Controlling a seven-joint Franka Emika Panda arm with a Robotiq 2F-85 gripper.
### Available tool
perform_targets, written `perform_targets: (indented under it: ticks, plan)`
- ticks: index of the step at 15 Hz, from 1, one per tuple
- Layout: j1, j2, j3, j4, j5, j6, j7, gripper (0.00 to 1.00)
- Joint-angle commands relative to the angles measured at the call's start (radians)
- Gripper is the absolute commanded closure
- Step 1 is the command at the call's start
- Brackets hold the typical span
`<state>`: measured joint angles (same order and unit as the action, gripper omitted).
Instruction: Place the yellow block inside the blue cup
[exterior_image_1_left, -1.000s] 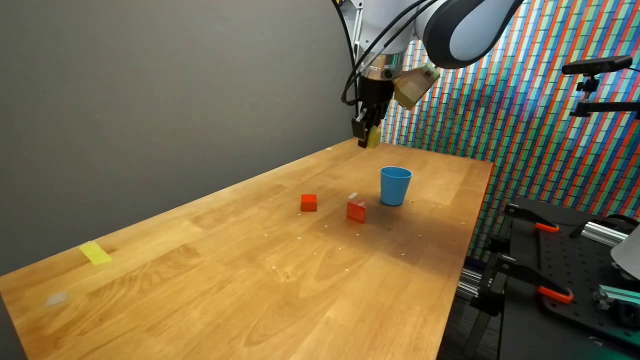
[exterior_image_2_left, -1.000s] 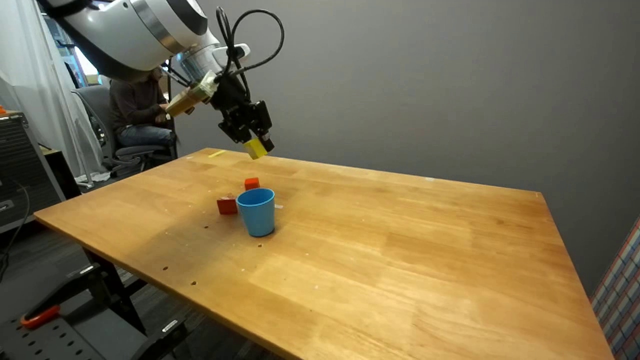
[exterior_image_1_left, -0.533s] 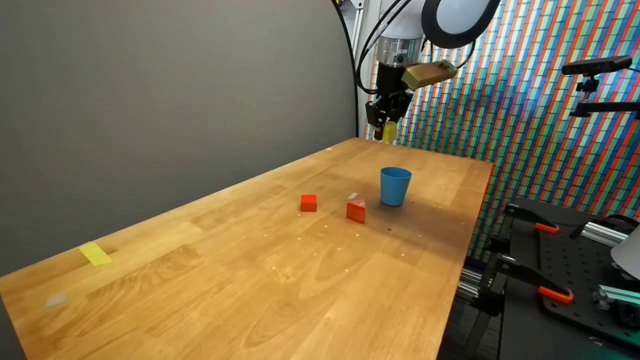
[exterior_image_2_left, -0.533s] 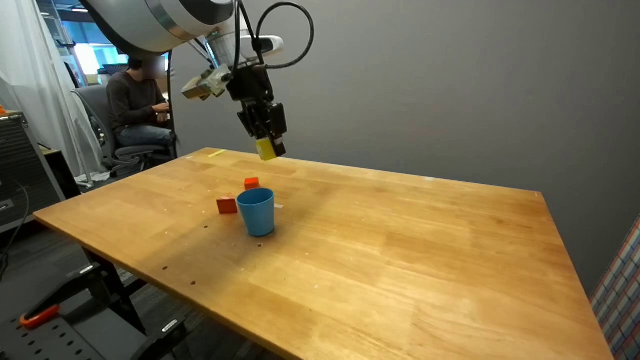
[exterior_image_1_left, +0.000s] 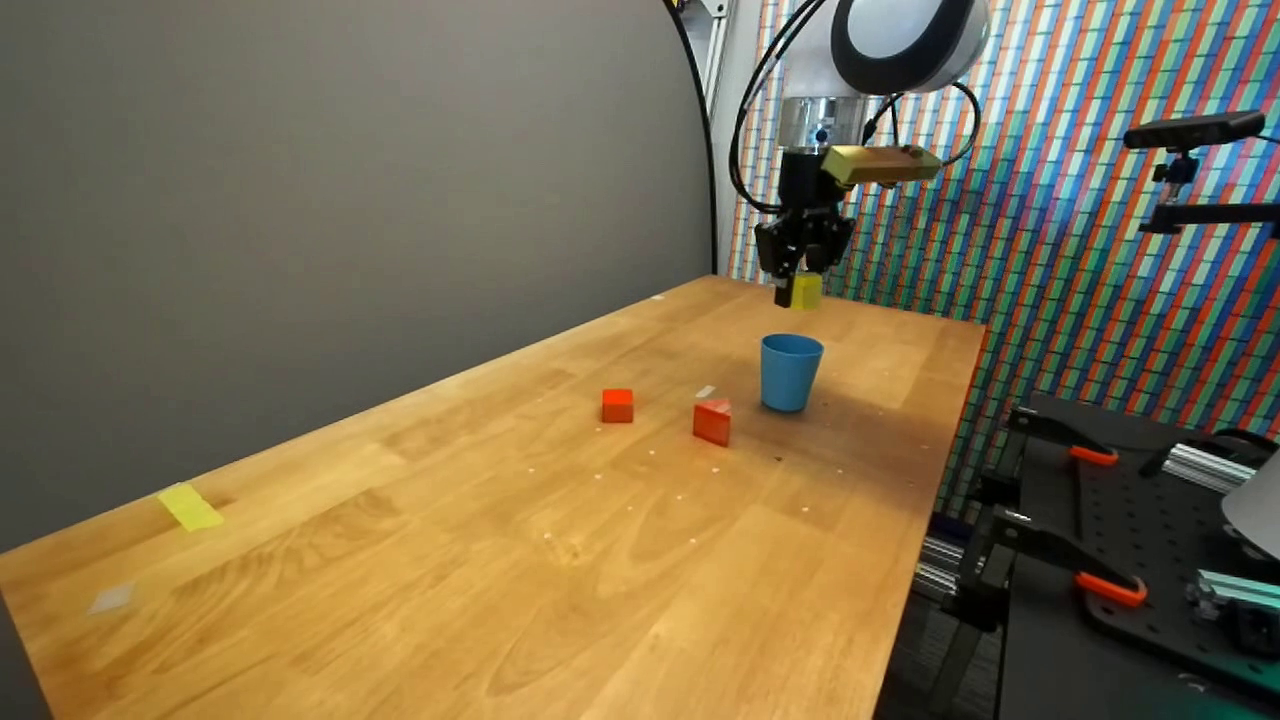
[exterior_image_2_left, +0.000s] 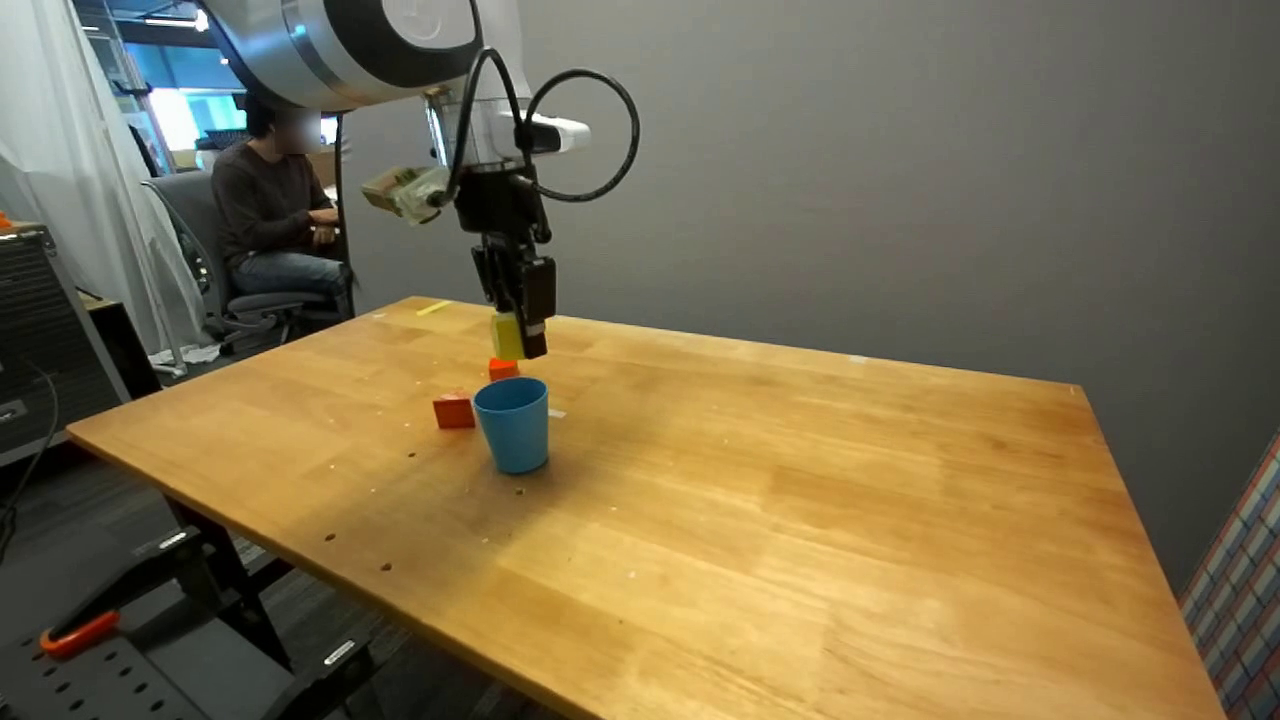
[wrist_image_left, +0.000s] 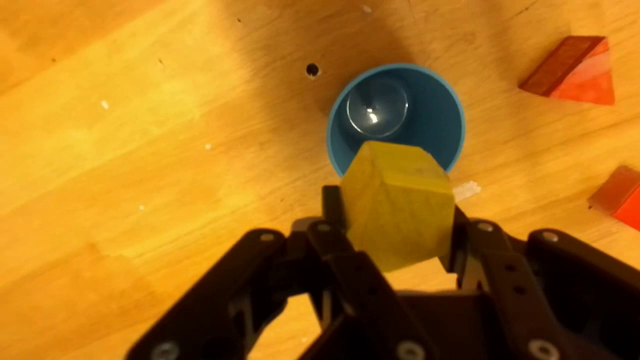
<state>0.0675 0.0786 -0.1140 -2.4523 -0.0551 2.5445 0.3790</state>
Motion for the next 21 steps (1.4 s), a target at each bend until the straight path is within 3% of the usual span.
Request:
perform_targets:
  ticks: [1, 6, 11, 12, 14, 17, 21]
  plan:
    - [-0.034, -0.002, 0.033, -0.033, 0.043, 0.003, -0.031, 0.78]
    - [-0.024, 0.013, 0.066, -0.065, 0.054, 0.034, -0.044, 0.78]
    - [-0.011, 0.035, 0.082, -0.069, -0.026, 0.114, -0.024, 0.79]
    - [-0.011, 0.036, 0.083, -0.071, -0.026, 0.128, -0.028, 0.31]
    - [-0.010, 0.037, 0.072, -0.072, -0.069, 0.150, -0.008, 0.24]
    - [-0.016, 0.022, 0.064, -0.074, -0.092, 0.158, -0.014, 0.00]
    - [-0.023, -0.031, 0.070, -0.089, -0.083, 0.120, -0.060, 0.00]
